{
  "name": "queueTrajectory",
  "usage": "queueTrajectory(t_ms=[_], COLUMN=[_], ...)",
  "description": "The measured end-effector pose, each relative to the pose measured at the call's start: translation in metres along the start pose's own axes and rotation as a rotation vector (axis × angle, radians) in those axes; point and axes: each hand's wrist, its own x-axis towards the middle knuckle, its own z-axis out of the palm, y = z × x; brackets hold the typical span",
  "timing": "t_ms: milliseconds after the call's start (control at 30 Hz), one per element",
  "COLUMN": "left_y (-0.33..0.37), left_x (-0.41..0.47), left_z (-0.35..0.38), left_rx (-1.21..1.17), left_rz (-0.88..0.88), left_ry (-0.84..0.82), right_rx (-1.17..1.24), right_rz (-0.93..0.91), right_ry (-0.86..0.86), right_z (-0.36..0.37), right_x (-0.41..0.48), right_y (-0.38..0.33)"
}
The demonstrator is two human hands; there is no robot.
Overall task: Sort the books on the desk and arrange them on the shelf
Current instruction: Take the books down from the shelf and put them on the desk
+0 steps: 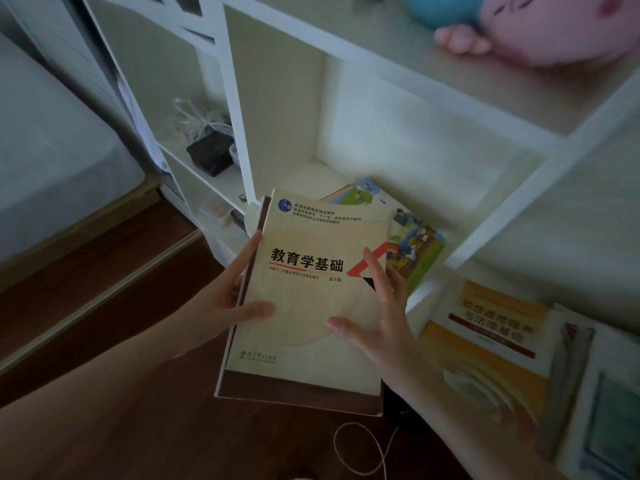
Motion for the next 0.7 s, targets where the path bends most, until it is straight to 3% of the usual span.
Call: queueTrajectory(t_ms=[433,700], left_y=[-0.006,-0.008], left_x=[-0.082,-0.065], left_z=[0.112,0.192], left_rx=[-0.029,0.029], left_rz=[0.004,0.024], left_ry=[-0.108,-0.201], right_rx=[0.003,-0.036], right_rz=[0.01,0.121], right_ry=[0.057,0.139], right_z=[-0.056,-0.112], right_x=[-0.143,-0.197], right_y=[0.013,0.036])
